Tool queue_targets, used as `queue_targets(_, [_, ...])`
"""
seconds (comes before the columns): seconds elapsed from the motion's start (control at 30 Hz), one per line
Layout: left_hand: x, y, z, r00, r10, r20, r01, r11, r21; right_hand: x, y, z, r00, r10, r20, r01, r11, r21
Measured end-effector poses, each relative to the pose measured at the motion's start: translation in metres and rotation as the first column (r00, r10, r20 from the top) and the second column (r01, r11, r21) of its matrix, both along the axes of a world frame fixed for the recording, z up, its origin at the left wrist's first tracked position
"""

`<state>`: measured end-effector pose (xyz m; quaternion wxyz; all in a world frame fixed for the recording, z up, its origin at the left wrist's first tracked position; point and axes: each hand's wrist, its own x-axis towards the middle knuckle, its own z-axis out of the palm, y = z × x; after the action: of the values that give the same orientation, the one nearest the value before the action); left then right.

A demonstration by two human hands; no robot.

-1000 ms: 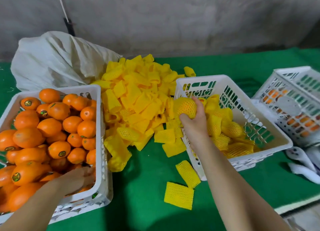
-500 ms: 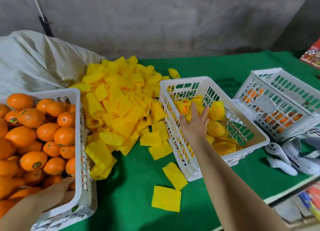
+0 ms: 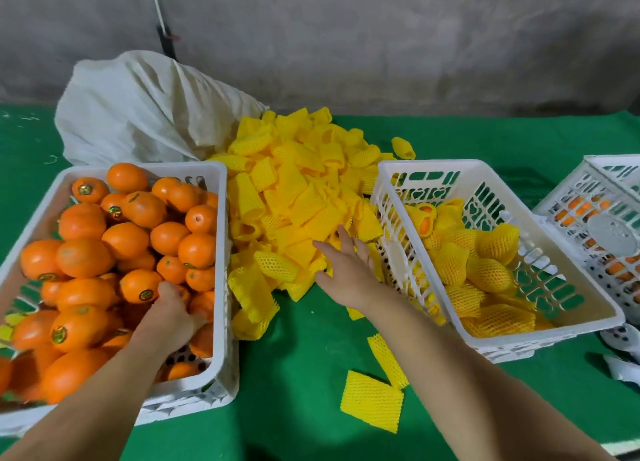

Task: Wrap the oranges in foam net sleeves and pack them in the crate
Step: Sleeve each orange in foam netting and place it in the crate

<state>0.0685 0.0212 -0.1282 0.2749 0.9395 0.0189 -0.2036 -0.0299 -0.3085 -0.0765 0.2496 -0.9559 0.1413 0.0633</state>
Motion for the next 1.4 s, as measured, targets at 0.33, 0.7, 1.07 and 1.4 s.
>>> queue_targets(0.33, [-0.004, -0.024, 0.009, 0.995, 0.096, 0.024, -0.093, 0.987, -0.129, 0.041, 0.049, -0.028, 0.899, 0.203, -0.389, -0.253, 0.964, -0.080])
queue_targets(0.7, [-0.012, -0.033, 0.019, 0.998, 0.054, 0.033, -0.057, 0.995, 0.087, 0.015, 0.066, -0.033, 0.993, 0.084, 0.085, -0.102, 0.966, 0.238])
queue_targets(1.07, [-0.059, -0.027, 0.084, 0.929, 0.329, 0.168, -0.158, 0.764, -0.626, -0.009, 0.087, 0.001, 0.945, -0.219, 0.242, -0.007, 0.728, 0.686])
queue_targets(1.4, [-0.085, -0.066, 0.094, 0.987, 0.011, -0.158, -0.151, 0.359, -0.921, -0.017, 0.098, 0.024, 0.886, -0.461, 0.055, -0.005, 0.109, 0.994])
